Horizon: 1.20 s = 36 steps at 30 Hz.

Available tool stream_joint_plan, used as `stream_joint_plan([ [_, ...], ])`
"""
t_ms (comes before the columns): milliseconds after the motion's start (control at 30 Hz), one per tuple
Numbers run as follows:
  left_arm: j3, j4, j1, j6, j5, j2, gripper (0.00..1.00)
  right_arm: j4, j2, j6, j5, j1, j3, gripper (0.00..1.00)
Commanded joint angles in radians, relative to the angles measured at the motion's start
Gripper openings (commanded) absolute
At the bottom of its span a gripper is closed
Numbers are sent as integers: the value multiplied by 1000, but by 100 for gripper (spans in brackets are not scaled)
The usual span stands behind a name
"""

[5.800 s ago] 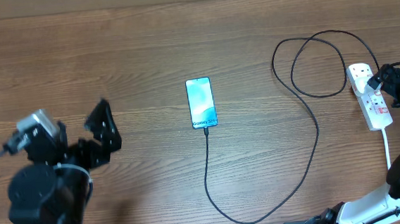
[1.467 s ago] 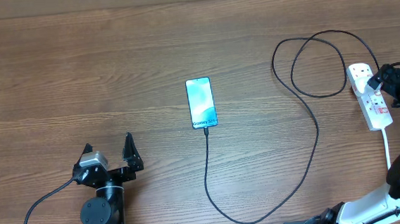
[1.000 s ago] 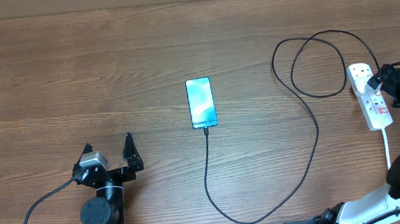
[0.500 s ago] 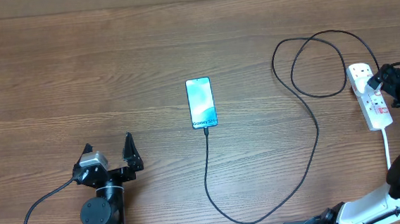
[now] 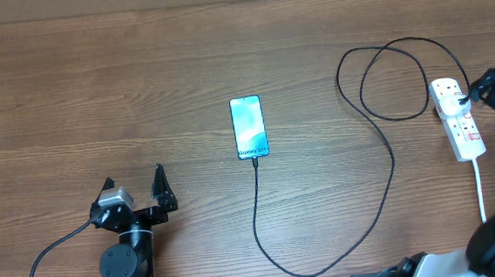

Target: Plug charger to phone and switch on socket

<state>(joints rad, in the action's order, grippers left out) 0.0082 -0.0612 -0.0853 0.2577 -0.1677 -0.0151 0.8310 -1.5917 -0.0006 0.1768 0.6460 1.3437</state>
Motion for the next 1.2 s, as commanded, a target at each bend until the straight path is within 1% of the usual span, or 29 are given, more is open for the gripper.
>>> stream_joint_plan([
  [0,-3,-2,0,-18,4,11,99,-3,112,-8,0,-3,3,100],
  [167,-3,-2,0,-18,4,11,99,-3,188,-8,0,-3,3,100],
  [600,-3,-2,0,-18,4,11,100,-3,183,-8,0,-8,3,100],
  [800,-3,-2,0,-18,4,11,100,-3,183,-8,0,-55,3,100],
  [967,-3,-2,0,-18,4,11,100,-3,183,-8,0,-181,3,100],
  [1167,-3,-2,0,-18,4,11,100,-3,183,-8,0,-443,3,100],
])
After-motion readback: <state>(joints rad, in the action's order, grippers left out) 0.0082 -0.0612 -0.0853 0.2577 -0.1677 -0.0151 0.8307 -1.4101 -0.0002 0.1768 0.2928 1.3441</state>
